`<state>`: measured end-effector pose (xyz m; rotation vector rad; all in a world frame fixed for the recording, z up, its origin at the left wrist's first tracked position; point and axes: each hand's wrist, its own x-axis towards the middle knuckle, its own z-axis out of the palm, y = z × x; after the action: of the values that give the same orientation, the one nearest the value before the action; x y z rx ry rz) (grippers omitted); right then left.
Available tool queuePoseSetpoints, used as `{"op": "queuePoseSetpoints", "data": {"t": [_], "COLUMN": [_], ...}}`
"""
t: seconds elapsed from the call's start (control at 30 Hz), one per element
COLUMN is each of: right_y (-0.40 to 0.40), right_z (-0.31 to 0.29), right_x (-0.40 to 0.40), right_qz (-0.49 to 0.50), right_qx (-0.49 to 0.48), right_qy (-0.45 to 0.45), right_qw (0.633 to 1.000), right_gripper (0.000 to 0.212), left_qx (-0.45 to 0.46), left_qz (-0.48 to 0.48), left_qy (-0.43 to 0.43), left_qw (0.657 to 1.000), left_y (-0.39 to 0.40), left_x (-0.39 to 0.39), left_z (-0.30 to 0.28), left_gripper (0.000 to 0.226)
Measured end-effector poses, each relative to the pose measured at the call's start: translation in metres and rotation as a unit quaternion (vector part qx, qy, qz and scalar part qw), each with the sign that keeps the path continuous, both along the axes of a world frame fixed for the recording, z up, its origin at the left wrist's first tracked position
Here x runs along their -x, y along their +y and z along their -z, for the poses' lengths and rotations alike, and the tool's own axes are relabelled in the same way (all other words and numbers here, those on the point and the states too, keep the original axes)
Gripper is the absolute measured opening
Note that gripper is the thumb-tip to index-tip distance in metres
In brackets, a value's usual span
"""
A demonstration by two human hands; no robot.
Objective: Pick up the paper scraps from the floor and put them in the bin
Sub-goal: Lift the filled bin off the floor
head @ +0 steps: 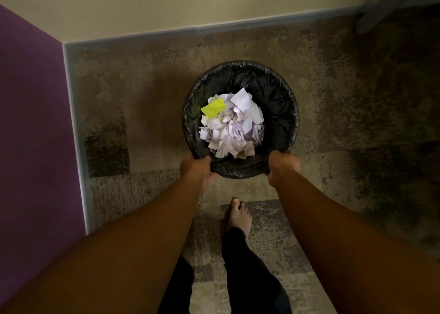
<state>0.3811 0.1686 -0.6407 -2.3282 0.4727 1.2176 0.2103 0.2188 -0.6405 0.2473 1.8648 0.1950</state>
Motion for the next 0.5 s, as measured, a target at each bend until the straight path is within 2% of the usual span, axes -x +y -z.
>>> {"op": "queuePoseSetpoints", "data": {"t": [0.17,0.5], "right_y": [0.013,0.056], "right_z": [-0.012,-0.063], "right_x": [-0.009,0.027], "right_qz": [-0.001,0.005], "right_qx": [-0.051,-0.098], "right_qy": [0.053,0.031], "right_qw": [0.997,0.995], "right_gripper": [0.041,0.034], "left_qx": [0.004,-0.007], "left_qz": [-0.030,-0.074], "left_qy": [-0.010,-0.011], "left_qw": [1.000,0.997], "left_y": [0.007,0.043], "left_x": [0.002,0.045], "left_z": [-0.017,-0.068], "left_gripper": [0.035,0.030]}}
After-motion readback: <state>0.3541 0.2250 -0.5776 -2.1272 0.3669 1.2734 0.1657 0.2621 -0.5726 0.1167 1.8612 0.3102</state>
